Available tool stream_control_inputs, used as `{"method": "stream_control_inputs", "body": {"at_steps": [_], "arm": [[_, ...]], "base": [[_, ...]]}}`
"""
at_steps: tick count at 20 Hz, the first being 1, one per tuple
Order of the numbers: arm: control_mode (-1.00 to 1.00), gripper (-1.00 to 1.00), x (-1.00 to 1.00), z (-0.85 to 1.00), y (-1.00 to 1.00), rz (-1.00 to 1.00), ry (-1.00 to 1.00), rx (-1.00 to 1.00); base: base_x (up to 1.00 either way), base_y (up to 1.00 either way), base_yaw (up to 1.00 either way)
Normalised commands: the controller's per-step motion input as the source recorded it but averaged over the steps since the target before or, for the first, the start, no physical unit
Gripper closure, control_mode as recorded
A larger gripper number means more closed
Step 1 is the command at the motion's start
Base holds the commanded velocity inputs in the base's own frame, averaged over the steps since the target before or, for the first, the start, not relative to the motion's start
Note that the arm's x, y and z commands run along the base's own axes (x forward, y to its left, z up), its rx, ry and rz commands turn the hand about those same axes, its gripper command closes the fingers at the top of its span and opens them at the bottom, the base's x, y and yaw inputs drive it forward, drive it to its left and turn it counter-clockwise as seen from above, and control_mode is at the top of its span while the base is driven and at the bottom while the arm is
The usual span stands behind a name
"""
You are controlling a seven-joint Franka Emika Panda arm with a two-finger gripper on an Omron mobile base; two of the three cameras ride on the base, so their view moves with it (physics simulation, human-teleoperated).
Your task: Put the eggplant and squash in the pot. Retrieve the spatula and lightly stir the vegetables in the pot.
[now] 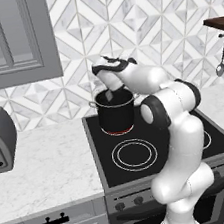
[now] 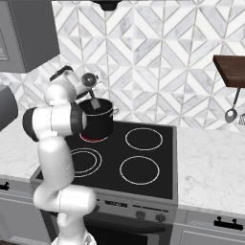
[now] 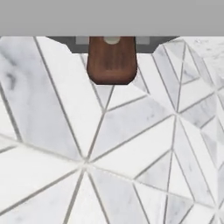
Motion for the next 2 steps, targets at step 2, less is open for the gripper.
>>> {"method": "stream_control_inputs", "body": {"at_steps": [2], "arm": [[-1.00, 1.00, 0.00, -0.13, -0.14, 0.00, 0.02, 0.00]], "base": [[0.00, 0.00, 0.00]]}}
